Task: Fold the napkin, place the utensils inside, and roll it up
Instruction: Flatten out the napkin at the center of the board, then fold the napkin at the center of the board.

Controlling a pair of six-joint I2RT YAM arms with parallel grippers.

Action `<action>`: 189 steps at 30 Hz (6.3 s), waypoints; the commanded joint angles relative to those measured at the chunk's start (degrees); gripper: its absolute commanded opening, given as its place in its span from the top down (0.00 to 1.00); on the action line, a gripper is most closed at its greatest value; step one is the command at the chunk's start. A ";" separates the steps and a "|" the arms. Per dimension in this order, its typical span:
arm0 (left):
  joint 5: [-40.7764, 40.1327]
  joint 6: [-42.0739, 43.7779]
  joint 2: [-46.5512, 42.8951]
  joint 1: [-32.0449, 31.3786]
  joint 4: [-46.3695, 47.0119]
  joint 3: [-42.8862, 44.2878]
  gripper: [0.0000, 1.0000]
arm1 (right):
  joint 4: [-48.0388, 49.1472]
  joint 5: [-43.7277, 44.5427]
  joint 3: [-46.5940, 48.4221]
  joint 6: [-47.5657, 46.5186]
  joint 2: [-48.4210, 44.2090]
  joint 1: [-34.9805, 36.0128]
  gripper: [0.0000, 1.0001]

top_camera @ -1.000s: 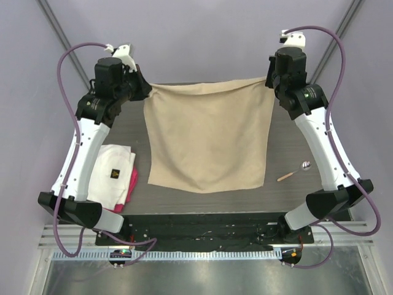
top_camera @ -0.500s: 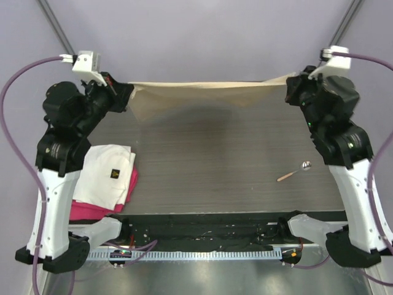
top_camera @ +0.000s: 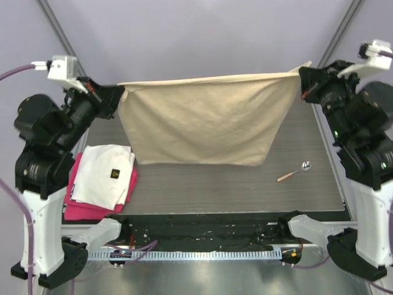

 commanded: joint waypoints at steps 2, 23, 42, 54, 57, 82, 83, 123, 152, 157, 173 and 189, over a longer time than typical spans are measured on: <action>-3.08 -0.40 17.77 3.70 0.12 0.60 1.00 | 0.59 7.81 2.84 -2.88 17.93 -3.62 0.99; 4.41 -2.77 59.38 12.50 -3.50 17.68 0.00 | 5.59 -17.77 14.83 0.82 65.37 -15.42 0.26; 1.43 -3.30 10.96 12.41 12.16 -34.37 0.00 | 17.28 -6.70 -26.49 -0.60 37.94 20.07 0.31; -2.19 -3.39 8.04 12.67 10.50 -32.97 0.00 | 22.04 -7.31 -24.93 4.42 48.29 40.57 0.30; -2.02 -3.48 7.78 12.76 10.40 -32.88 0.00 | 23.00 -7.93 -24.23 2.76 50.58 40.75 0.30; -0.78 -2.95 8.13 12.67 10.40 -32.88 0.00 | 17.91 -0.20 -28.97 7.32 56.92 37.76 0.27; -0.96 -2.86 8.13 12.67 10.40 -32.88 0.00 | 17.64 0.15 -28.97 7.32 57.00 37.41 0.27; -17.75 -1.98 4.43 17.86 9.87 -33.49 0.00 | 9.73 -1.16 -5.07 3.36 64.73 54.10 0.46; -18.72 -1.89 3.29 17.94 9.79 -33.41 0.00 | 7.36 -0.99 -6.73 5.91 66.85 54.98 0.58; -18.72 -1.89 3.20 17.94 9.87 -33.41 0.00 | 7.18 -0.46 -7.52 6.35 67.20 54.98 0.58; -18.36 -2.07 3.21 17.86 9.87 -33.41 0.00 | 6.83 -0.98 -11.74 9.34 67.11 54.98 0.70; -19.59 -1.72 2.85 17.86 9.70 -33.23 0.00 | 13.68 -12.14 -7.61 9.43 63.16 56.48 0.99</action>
